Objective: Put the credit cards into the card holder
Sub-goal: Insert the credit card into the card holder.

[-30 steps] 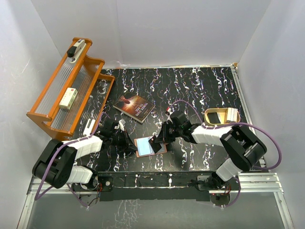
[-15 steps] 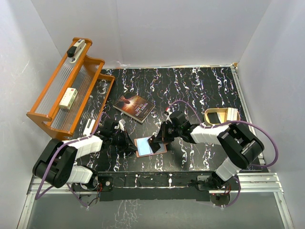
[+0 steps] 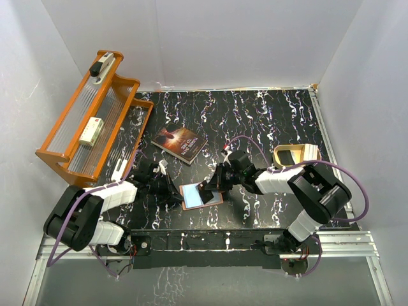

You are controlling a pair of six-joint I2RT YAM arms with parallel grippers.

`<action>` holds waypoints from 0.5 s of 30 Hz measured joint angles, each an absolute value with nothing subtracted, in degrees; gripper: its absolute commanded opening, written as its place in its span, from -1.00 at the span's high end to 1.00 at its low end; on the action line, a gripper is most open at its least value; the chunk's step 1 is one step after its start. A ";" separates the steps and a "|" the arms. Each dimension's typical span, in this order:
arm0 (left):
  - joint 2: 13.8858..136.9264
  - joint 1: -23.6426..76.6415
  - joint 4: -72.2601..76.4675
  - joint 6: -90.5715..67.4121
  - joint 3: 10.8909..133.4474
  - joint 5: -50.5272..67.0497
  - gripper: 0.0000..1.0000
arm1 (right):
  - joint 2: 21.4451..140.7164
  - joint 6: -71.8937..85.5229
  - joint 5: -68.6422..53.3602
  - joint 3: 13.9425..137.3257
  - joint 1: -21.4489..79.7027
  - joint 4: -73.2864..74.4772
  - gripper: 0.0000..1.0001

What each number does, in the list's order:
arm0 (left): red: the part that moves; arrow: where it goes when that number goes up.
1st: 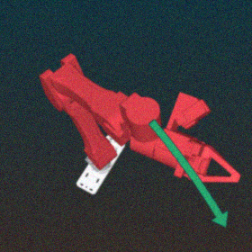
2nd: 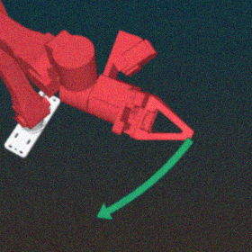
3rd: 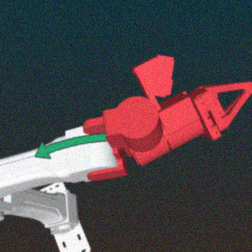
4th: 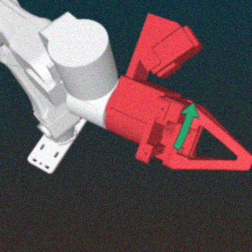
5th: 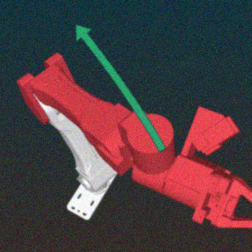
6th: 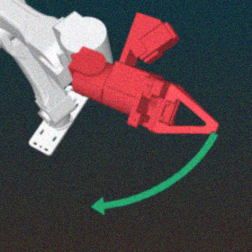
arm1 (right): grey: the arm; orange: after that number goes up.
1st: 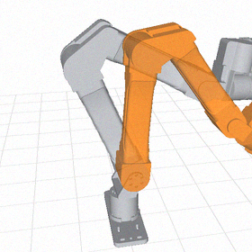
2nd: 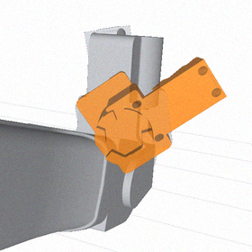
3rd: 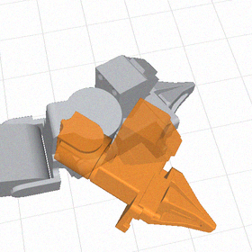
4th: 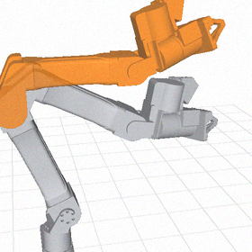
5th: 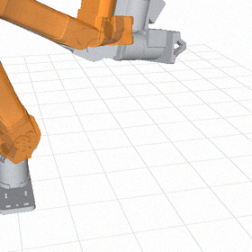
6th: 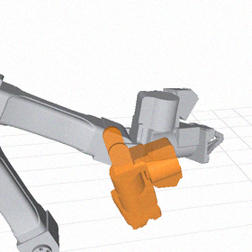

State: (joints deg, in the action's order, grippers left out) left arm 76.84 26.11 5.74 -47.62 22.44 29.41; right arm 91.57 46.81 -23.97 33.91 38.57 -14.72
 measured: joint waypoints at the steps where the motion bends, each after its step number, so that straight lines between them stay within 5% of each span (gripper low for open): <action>1: 76.84 26.11 5.82 -47.64 22.39 29.43 1.00 | 91.66 47.03 -23.94 33.74 38.57 -15.16 1.00; 15: 76.77 26.09 7.29 -48.66 21.63 29.63 1.00 | 92.68 48.73 -21.06 33.10 40.36 -19.97 0.99</action>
State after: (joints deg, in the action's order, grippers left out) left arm 76.77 26.09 7.29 -48.66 21.63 29.63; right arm 92.68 48.73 -21.06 33.10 40.36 -19.97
